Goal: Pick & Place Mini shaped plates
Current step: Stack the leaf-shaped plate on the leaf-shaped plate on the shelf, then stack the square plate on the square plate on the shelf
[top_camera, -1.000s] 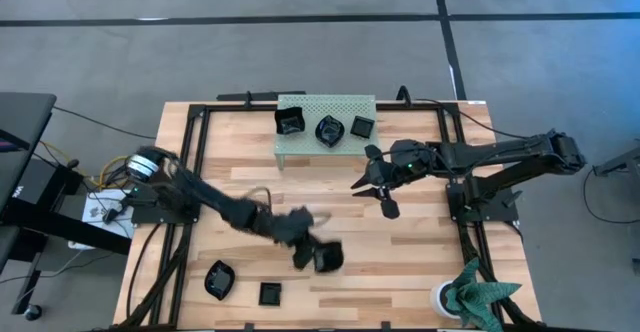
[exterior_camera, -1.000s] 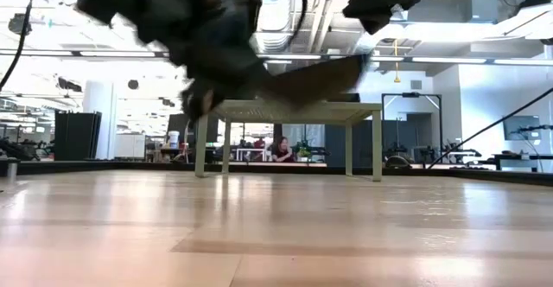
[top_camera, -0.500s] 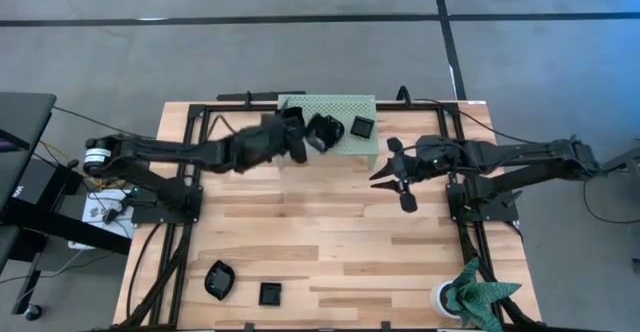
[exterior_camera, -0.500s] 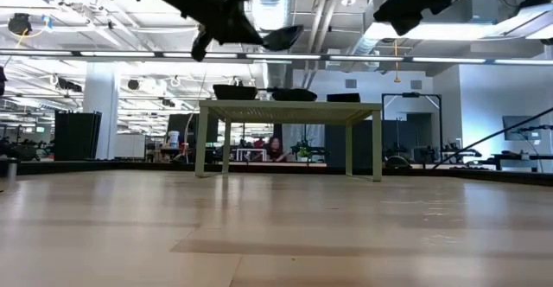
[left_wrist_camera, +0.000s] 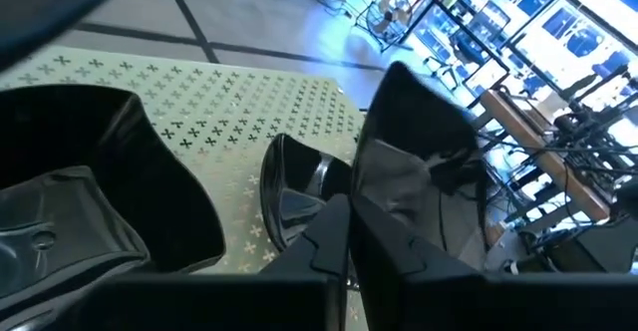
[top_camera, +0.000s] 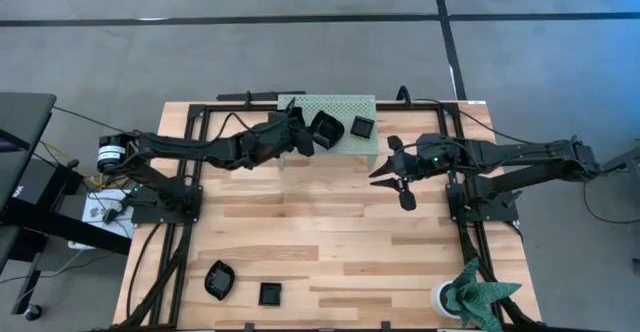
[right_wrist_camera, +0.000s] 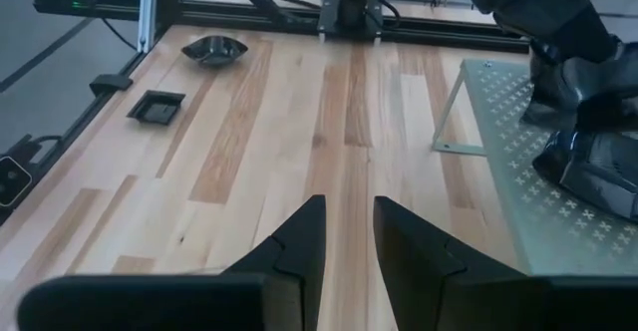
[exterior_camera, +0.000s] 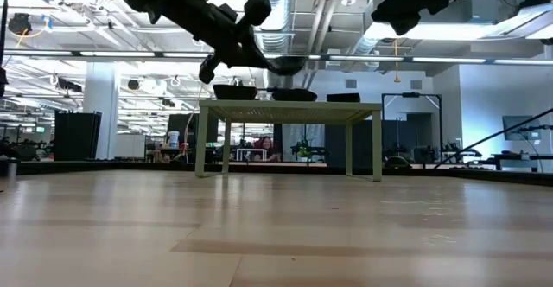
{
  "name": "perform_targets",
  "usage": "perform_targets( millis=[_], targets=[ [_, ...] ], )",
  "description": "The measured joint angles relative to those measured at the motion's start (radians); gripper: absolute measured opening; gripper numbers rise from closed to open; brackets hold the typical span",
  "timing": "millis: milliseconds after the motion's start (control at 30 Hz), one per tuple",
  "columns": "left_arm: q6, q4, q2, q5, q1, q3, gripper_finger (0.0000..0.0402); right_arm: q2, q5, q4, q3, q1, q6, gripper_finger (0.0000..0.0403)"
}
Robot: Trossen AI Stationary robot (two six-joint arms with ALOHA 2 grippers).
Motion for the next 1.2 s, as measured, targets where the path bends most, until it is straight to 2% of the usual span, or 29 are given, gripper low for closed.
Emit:
perform_targets(
  millis=[567, 667, 833, 1000, 1067, 1200],
  targets=[
    [0.037, 0.014, 0.001, -0.005, 0.007, 0.0, 0.007, 0.0, 0.0, 0.02, 0.0, 0.0, -0.008, 0.0082],
    [0.09, 0.052, -0.01, 0.051, -0.017, 0.0, 0.0073, 0.001, 0.0, 0.02, 0.0, 0.0, -0.015, 0.0082],
    [0.223, 0.1, -0.069, 0.168, -0.13, 0.001, 0.0067, 0.035, 0.0, 0.023, 0.0, 0.001, -0.053, 0.0082],
    [0.287, 0.032, -0.096, 0.247, -0.316, 0.001, 0.007, 0.093, -0.001, 0.028, 0.0, 0.001, -0.107, 0.0082],
    [0.241, -0.037, -0.091, 0.234, -0.396, 0.001, 0.0076, 0.115, -0.001, 0.044, 0.0, 0.001, -0.133, 0.0082],
    [-0.03, -0.253, -0.086, 0.161, -0.535, 0.001, 0.0092, 0.149, -0.001, 0.113, 0.0, 0.001, -0.138, 0.0082]
  ],
)
